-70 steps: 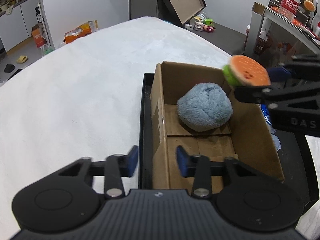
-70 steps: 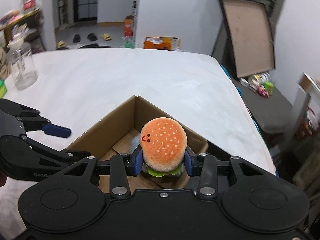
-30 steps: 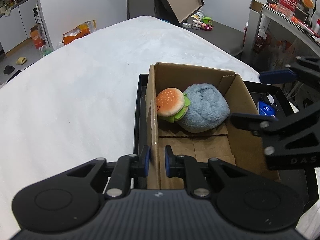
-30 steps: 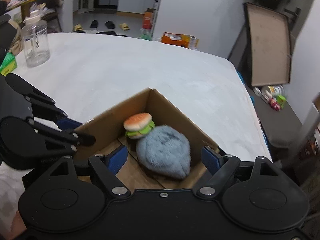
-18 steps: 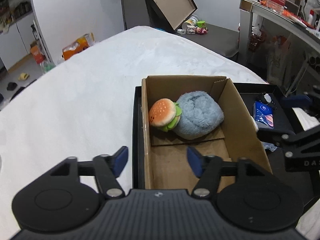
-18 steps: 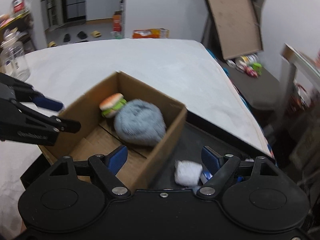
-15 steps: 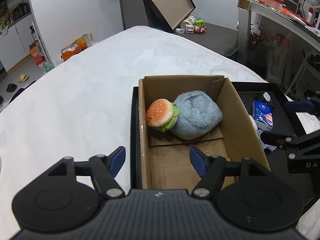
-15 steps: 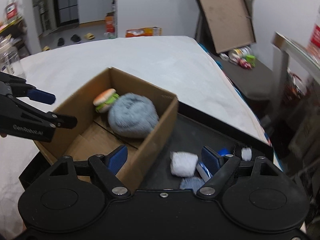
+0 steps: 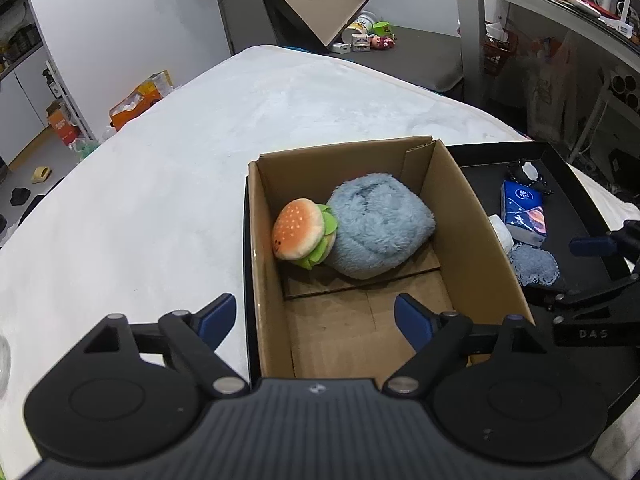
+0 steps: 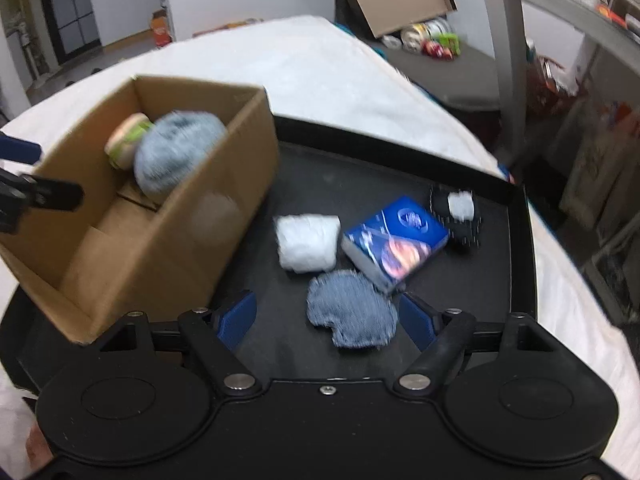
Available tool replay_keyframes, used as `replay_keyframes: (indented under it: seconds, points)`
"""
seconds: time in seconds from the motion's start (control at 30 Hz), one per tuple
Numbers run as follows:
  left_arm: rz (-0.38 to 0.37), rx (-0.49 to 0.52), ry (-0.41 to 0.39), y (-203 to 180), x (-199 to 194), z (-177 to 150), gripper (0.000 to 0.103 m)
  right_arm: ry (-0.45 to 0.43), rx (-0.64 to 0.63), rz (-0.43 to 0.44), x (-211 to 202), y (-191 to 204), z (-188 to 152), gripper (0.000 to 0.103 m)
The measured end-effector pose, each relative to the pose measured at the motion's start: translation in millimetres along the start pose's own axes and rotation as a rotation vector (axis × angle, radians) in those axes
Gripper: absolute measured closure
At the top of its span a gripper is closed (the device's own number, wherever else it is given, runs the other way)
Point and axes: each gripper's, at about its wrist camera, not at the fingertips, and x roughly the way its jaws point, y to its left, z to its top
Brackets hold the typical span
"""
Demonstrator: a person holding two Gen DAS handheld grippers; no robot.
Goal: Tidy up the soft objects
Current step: 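Move the right tool back and grasp the denim pad, then carry the denim pad into the box and open the right gripper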
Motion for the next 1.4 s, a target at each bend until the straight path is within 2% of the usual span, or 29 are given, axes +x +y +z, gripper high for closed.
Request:
replay_keyframes:
  seconds: [0.37,0.47,0.5,0.57,0.67,1.03,1.4]
  points:
    - [0.01,0.027,0.033,-2.8,17.2,2.4,0.017,0.03,0.054,-0.027,33.7,-14.1,-10.0,0.028]
    - [0.012,0.03,0.042,-3.3,21.3,2.4,0.017,0.03,0.063,-0.007,37.9,-16.1,-11.8,0.039]
    - [0.011,0.03,0.047,-3.5,22.5,2.4,0.017,0.022,0.059,-0.008,37.4,-16.6,-11.3,0.047]
    - [0.009,0.031,0.049,-3.5,23.3,2.8,0.017,0.018,0.03,-0.003,35.2,-14.6,-10.0,0.055]
    - [0.01,0.03,0.052,-4.0,25.2,4.1,0.017,0.032,0.038,-0.003,33.4,-17.8,-9.3,0.06]
    - [-0.016,0.02,0.061,-6.4,27.7,1.3,0.017,0.038,0.065,-0.018,12.8,-22.3,-16.1,0.062]
    - [-0.008,-0.004,0.033,-0.7,14.4,-3.4,0.017,-0.05,0.032,-0.031,-21.7,-11.0,6.6,0.062]
